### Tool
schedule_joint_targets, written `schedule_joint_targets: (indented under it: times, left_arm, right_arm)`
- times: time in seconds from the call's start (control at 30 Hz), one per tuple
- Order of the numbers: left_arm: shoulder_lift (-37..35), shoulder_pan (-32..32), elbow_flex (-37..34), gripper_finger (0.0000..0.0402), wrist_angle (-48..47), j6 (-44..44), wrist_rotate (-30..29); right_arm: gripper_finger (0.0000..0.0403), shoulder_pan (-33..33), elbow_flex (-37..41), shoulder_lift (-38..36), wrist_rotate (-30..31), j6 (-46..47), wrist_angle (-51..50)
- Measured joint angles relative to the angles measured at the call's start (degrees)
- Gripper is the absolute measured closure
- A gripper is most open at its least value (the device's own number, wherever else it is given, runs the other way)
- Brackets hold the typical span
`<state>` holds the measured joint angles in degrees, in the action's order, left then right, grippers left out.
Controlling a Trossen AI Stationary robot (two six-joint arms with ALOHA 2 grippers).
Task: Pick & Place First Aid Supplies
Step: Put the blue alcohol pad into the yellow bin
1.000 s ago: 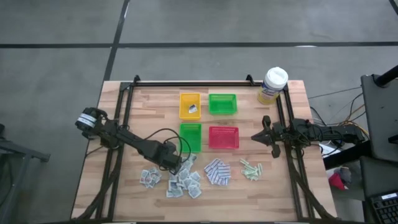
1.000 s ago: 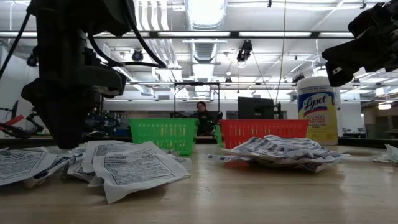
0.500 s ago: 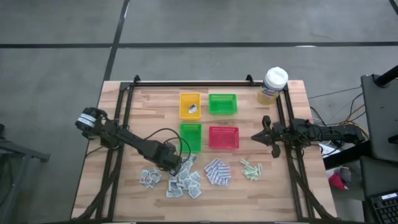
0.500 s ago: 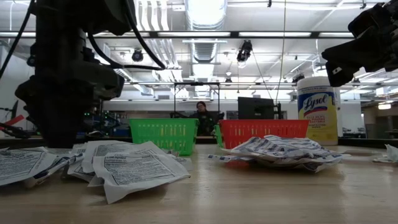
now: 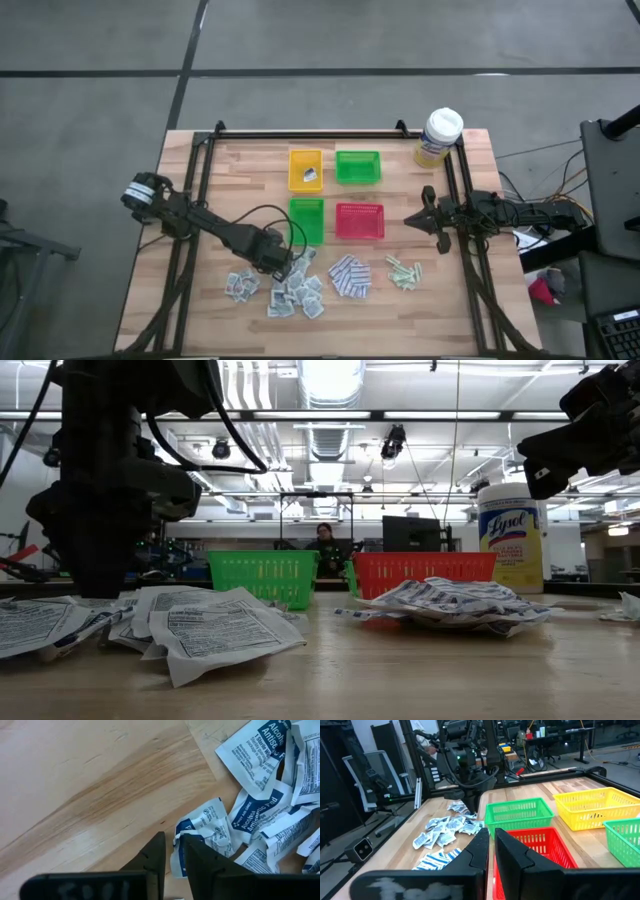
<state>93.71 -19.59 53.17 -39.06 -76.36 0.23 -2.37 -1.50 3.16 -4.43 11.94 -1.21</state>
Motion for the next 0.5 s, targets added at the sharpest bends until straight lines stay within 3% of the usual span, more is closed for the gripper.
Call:
schedule_joint_targets:
  times: [0.5]
  left_arm:
    - [-0.02,0.63,0.02,0.0399,0.25,0.02,-0.79]
  right_arm:
    - [0.0374,0.02,0.00,0.00,-0.01,0.02,0.00]
